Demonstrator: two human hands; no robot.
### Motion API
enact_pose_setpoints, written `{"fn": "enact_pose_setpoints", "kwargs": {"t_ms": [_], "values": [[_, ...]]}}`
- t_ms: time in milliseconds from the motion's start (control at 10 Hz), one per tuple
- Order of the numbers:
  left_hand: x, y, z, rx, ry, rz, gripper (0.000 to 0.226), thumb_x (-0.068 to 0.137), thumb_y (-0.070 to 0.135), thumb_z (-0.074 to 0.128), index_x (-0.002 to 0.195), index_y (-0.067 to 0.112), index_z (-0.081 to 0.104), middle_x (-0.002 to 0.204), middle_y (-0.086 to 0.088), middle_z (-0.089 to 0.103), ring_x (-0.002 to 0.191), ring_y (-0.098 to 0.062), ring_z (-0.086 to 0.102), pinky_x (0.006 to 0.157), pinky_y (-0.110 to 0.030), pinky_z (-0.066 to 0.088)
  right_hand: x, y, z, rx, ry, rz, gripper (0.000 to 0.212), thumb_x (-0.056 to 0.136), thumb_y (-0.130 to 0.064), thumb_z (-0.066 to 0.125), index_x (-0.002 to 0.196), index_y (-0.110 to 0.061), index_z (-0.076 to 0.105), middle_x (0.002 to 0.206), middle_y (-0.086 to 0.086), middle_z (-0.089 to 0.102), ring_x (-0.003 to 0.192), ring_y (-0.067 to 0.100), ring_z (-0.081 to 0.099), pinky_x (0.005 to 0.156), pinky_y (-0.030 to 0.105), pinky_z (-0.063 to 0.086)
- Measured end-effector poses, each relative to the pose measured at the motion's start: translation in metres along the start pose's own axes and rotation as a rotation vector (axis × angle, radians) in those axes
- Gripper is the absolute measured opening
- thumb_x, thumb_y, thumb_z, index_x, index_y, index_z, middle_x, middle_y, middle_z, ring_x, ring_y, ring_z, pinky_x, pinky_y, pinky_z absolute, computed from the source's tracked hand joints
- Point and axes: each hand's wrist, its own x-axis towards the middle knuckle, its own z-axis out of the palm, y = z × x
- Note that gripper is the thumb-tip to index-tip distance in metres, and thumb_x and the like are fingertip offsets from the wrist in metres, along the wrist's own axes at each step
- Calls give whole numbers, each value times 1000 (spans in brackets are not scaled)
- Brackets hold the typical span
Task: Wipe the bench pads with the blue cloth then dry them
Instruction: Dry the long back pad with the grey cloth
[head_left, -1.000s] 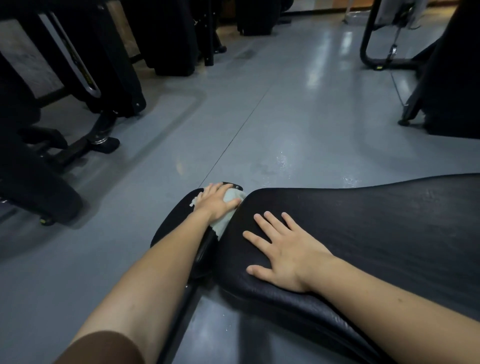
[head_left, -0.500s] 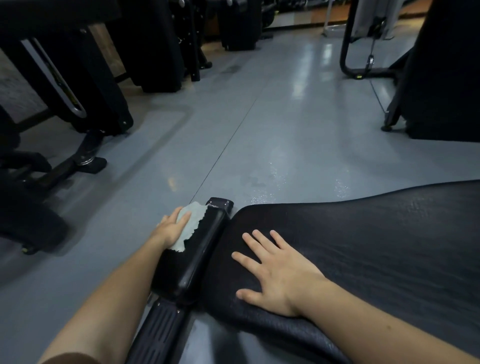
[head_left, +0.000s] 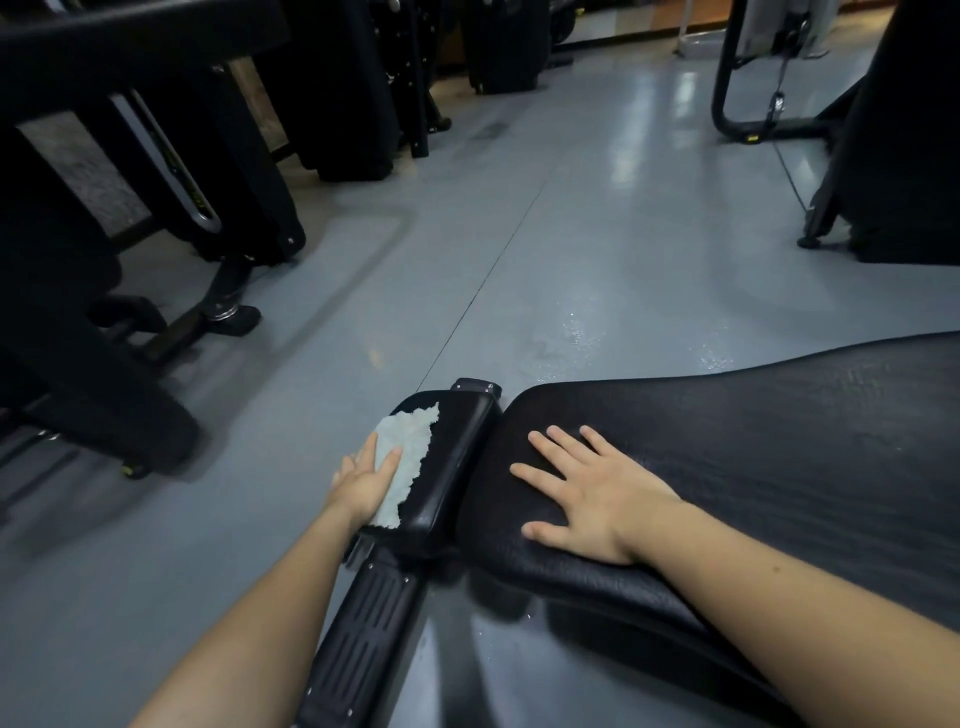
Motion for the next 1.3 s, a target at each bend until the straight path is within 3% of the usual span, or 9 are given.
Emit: {"fn": "enact_pose_setpoints", "kwargs": {"t_ms": [200, 400, 500, 600, 700, 800, 900, 1300], "values": [[-60, -15, 28, -225, 106, 74, 60, 100, 57, 40, 155, 41, 22, 167, 5, -9, 152, -19, -17, 123, -41, -3, -2, -2, -2, -12, -3, 9, 78, 93, -76, 14, 159, -38, -3, 167, 4, -15, 153, 20, -17, 123, 47, -9], [-101, -1, 63, -269, 197, 132, 68, 95, 56, 51, 154, 40, 23, 166, 9, -15, 150, -22, -26, 122, -45, 3, -3, -3, -3, -13, 0, 19, 77, 93, -76, 13, 159, -38, -3, 168, 4, -14, 154, 21, -16, 123, 47, -8], [-95, -2, 63, -139, 223, 158, 74, 89, 65, 53, 153, 37, 27, 167, 7, -11, 151, -23, -23, 123, -47, 3, -2, -2, -1, -14, 13, 17, 78, 93, -76, 13, 159, -38, -2, 168, 4, -12, 154, 21, -15, 124, 47, -7], [-78, 4, 49, 151, 191, 245, 79, 84, 75, 41, 150, 31, 34, 168, -2, -4, 153, -24, -13, 123, -44, -4, -2, -1, 0, -11, 7, 8, 77, 93, -75, 13, 159, -38, -1, 168, 4, -12, 154, 22, -14, 124, 48, -6], [-56, 27, 35, 274, 69, 285, 72, 94, 64, 45, 155, 31, 24, 168, -5, -8, 154, -25, -12, 123, -46, -3, 0, 0, 0, -9, 14, 11, 78, 93, -75, 13, 159, -38, -1, 168, 5, -12, 154, 22, -14, 123, 48, -7], [-37, 54, 30, 297, -17, 287, 78, 94, 62, 44, 158, 38, 6, 167, -4, -14, 153, -25, -16, 123, -46, -5, 0, 0, 0, -7, 19, 11, 78, 93, -76, 13, 159, -37, -1, 168, 6, -12, 154, 23, -15, 123, 48, -7], [-22, 72, 29, 305, -38, 316, 79, 95, 62, 44, 157, 40, 1, 166, -4, -16, 152, -24, -18, 122, -46, -6, 0, 0, 0, -8, 18, 7, 78, 94, -75, 13, 160, -36, -1, 168, 6, -13, 154, 24, -15, 123, 48, -8], [12, 102, 32, 277, -24, 334, 82, 89, 77, 36, 157, 43, 4, 167, -2, -11, 153, -23, -14, 122, -47, -5, 0, 0, 1, 1, 22, -2, 77, 94, -74, 14, 160, -36, -1, 168, 7, -13, 154, 24, -16, 123, 49, -9]]}}
